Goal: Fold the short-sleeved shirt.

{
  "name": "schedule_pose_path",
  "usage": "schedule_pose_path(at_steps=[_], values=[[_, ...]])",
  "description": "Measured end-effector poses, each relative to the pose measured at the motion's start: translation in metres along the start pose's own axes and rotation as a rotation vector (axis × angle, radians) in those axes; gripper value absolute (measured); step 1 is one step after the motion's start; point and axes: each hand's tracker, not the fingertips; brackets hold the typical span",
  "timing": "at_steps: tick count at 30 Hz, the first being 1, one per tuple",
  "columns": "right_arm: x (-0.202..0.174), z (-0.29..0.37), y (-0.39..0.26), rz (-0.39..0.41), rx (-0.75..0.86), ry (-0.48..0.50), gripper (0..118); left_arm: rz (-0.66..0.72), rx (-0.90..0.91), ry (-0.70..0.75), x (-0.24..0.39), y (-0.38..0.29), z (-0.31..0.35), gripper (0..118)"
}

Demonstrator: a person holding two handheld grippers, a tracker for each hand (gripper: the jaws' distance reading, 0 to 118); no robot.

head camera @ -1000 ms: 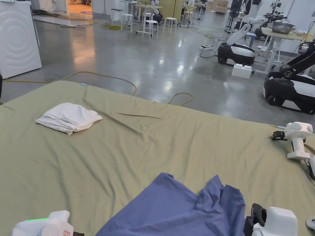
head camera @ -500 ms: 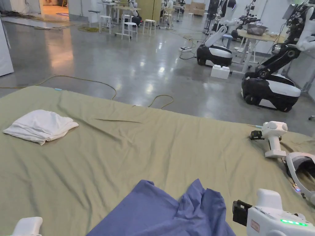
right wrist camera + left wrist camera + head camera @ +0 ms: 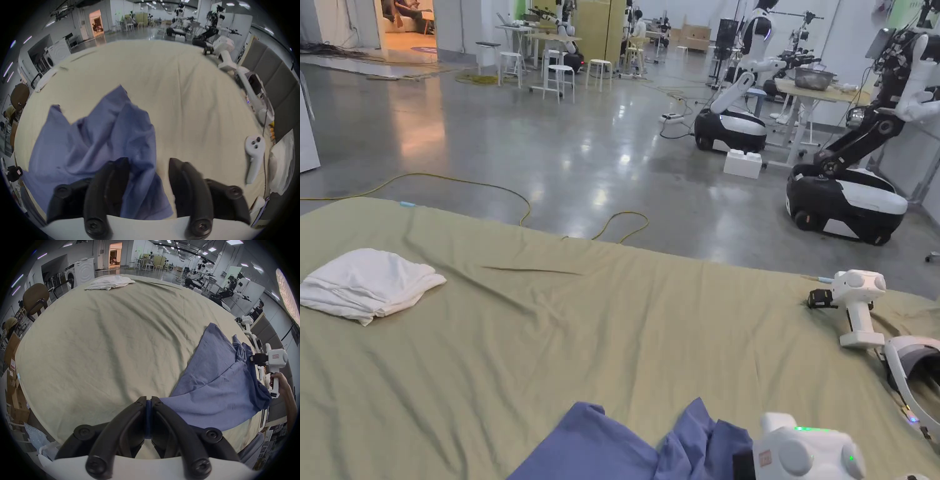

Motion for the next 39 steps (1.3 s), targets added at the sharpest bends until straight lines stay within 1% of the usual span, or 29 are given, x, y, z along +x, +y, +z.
schedule_pose_path(at_steps=[1, 3, 4, 5, 6, 8, 9, 12, 14, 19, 21, 26, 28, 33, 35, 39], values=[[0.001, -0.009, -0.001, -0.015, -0.013, -0.005, 22, 0.003, -0.003, -0.002, -0.002, 0.000, -0.002, 7], [0.000, -0.018, -0.007, -0.032, -0.041, 0.021, 20, 0.008, -0.004, -0.003, -0.005, -0.001, -0.004, 7], [-0.002, -0.020, -0.010, -0.035, -0.024, 0.018, 18, 0.008, -0.005, -0.003, -0.006, -0.001, -0.005, 7], [-0.003, -0.018, -0.011, -0.028, -0.004, 0.006, 10, 0.008, -0.007, -0.002, -0.007, -0.001, -0.005, 7], [-0.004, -0.018, -0.011, -0.020, 0.003, 0.009, 6, 0.008, -0.006, -0.001, -0.006, -0.002, -0.006, 7], [-0.003, -0.018, -0.010, -0.005, 0.012, 0.038, 4, 0.010, 0.000, -0.001, -0.006, -0.002, -0.006, 7], [-0.005, -0.016, -0.011, 0.013, 0.024, 0.015, 4, 0.012, 0.002, -0.002, -0.007, -0.001, -0.007, 7], [-0.009, -0.005, -0.013, 0.099, 0.086, -0.008, 3, 0.013, 0.011, -0.002, -0.007, 0.000, -0.007, 7], [-0.009, 0.009, -0.012, 0.118, 0.133, -0.023, 3, 0.016, 0.036, -0.011, -0.005, 0.000, -0.002, 7], [-0.003, 0.057, -0.005, 0.111, 0.278, -0.048, 3, 0.013, 0.103, -0.049, -0.002, 0.011, 0.017, 7], [0.000, 0.080, -0.002, 0.121, 0.346, -0.068, 3, -0.002, 0.134, -0.060, 0.000, 0.019, 0.024, 7], [0.008, 0.151, 0.005, 0.123, 0.502, -0.106, 3, -0.031, 0.270, -0.103, 0.012, 0.051, 0.059, 7], [0.013, 0.184, 0.009, 0.119, 0.570, -0.114, 3, -0.067, 0.333, -0.108, 0.018, 0.073, 0.077, 7], [0.024, 0.258, 0.022, 0.084, 0.722, -0.134, 3, -0.102, 0.498, -0.126, 0.036, 0.140, 0.132, 7], [0.028, 0.284, 0.031, 0.077, 0.752, -0.143, 3, -0.117, 0.561, -0.124, 0.046, 0.171, 0.156, 7], [0.035, 0.327, 0.050, 0.026, 0.833, -0.147, 3, -0.138, 0.634, -0.148, 0.064, 0.223, 0.198, 7]])
